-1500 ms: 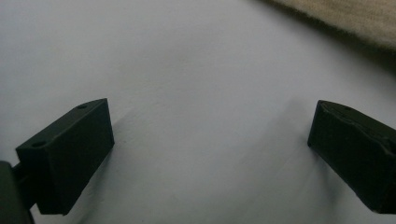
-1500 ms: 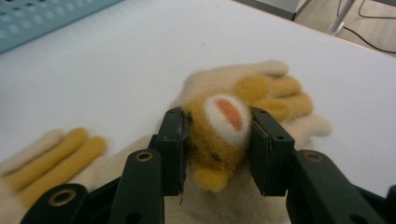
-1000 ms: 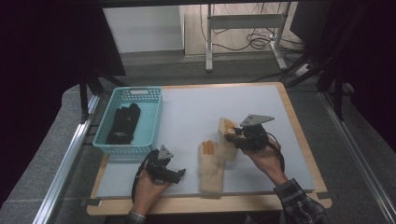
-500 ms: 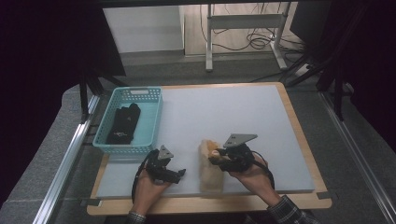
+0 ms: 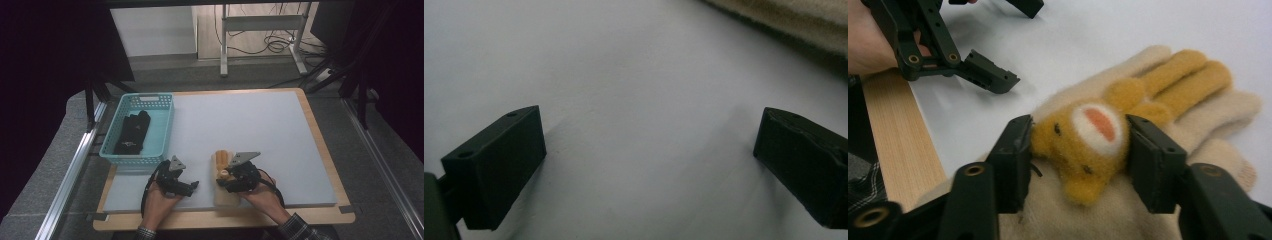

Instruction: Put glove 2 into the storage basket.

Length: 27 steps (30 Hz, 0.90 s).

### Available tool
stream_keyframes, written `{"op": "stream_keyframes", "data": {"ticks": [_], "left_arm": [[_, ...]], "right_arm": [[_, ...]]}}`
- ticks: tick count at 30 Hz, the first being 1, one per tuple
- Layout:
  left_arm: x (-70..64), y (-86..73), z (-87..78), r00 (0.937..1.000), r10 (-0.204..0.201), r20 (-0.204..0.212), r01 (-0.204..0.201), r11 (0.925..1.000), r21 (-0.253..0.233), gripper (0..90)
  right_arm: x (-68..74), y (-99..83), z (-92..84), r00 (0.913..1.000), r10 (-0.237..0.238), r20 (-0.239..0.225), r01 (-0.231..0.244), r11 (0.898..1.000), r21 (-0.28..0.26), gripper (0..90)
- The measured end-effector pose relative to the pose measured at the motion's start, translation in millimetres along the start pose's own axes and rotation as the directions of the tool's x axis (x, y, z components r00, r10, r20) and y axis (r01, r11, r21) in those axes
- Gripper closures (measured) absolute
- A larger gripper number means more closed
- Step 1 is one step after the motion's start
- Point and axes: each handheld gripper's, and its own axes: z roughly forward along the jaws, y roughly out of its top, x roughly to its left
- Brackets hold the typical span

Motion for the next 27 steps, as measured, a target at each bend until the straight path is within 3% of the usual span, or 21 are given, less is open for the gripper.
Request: {"op": "stream_keyframes", "data": {"ticks": [6,10,15,19,27], "left_arm": [[-0.2,0.0,0.1,1.0,-0.002,0.0,0.002,1.0,-0.002,0.8],[-0.1,0.0,0.2,1.0,-0.002,-0.001,0.002,1.0,-0.003,0.8],[-0.1,0.0,0.2,1.0,-0.002,-0.001,0.002,1.0,-0.001,0.8],[0.0,0.0,0.1,1.0,0.0,0.0,0.0,1.0,0.001,0.7],[0.2,0.0,-0.1,1.0,0.002,0.0,-0.002,1.0,0.002,0.7]], "right_arm": [[-5.8,4.9,-12.0,0.9998,-0.014,-0.016,0.013,0.999,-0.04,37.0],[-23.1,7.6,-32.8,0.9995,0.0,0.032,0.003,0.996,-0.087,36.9],[-46.6,-4.1,-44.5,0.9963,0.052,0.068,-0.045,0.995,-0.088,53.3],[-57.7,-15.2,-41.8,0.9942,0.076,0.076,-0.07,0.995,-0.077,63.6],[-66.0,-17.4,-24.4,0.9917,0.085,0.096,-0.078,0.994,-0.075,61.8]]}}
